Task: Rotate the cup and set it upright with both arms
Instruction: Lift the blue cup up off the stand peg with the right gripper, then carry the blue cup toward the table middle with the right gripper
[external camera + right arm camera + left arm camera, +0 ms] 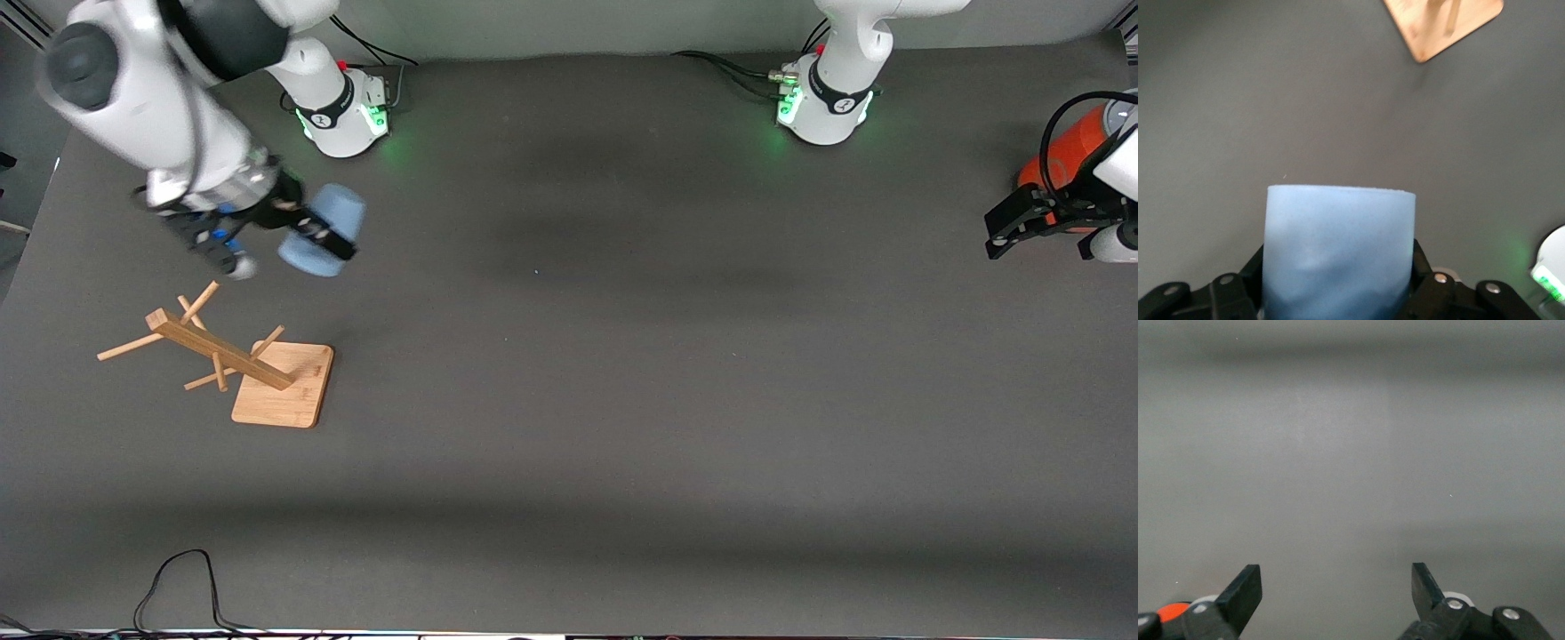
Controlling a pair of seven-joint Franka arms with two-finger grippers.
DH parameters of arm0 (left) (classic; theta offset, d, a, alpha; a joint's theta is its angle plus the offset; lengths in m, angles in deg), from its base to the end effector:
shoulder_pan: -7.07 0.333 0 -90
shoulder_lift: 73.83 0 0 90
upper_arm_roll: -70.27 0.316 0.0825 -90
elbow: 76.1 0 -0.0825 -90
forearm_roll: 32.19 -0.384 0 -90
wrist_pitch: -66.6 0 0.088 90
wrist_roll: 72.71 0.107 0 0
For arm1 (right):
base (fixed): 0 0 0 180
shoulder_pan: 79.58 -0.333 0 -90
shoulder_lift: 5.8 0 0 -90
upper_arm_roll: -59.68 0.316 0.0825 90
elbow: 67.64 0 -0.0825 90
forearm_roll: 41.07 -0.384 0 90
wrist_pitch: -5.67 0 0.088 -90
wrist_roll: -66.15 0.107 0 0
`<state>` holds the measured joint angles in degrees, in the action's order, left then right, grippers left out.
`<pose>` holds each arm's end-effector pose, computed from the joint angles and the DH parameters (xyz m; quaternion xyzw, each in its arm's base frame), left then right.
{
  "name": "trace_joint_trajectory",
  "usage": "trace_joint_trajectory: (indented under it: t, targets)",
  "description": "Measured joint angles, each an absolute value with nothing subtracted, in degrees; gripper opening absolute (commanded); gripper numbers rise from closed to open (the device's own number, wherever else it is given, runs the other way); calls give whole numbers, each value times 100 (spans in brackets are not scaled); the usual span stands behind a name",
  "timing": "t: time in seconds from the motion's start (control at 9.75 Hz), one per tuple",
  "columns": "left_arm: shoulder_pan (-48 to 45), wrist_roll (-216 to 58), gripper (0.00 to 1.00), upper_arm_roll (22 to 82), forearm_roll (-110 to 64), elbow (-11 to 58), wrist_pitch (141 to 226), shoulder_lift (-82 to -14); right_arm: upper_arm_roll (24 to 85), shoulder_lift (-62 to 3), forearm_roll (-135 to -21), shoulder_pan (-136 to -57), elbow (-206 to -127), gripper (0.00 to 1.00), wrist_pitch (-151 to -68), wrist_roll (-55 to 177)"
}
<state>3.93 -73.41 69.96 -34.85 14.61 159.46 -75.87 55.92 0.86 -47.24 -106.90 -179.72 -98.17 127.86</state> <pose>0.5480 -0.0283 0.6430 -0.9988 0.0243 -0.0374 0.0220 0.4760 0.2159 0.5249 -0.9391 0.3388 0.0481 0.0316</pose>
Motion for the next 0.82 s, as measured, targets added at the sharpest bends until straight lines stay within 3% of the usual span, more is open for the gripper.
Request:
trace_joint_trajectory:
  t: [0.31, 0.82]
  targets:
    - [395, -7340, 100, 7003, -3487, 1417, 15946, -7577, 5606, -353, -4718, -11839, -17898, 59, -10591, 14741]
    - [403, -7340, 100, 7008, -3488, 1394, 15969, -7509, 5610, -2621, -4374, -13230, -16300, 55, -11209, 17730]
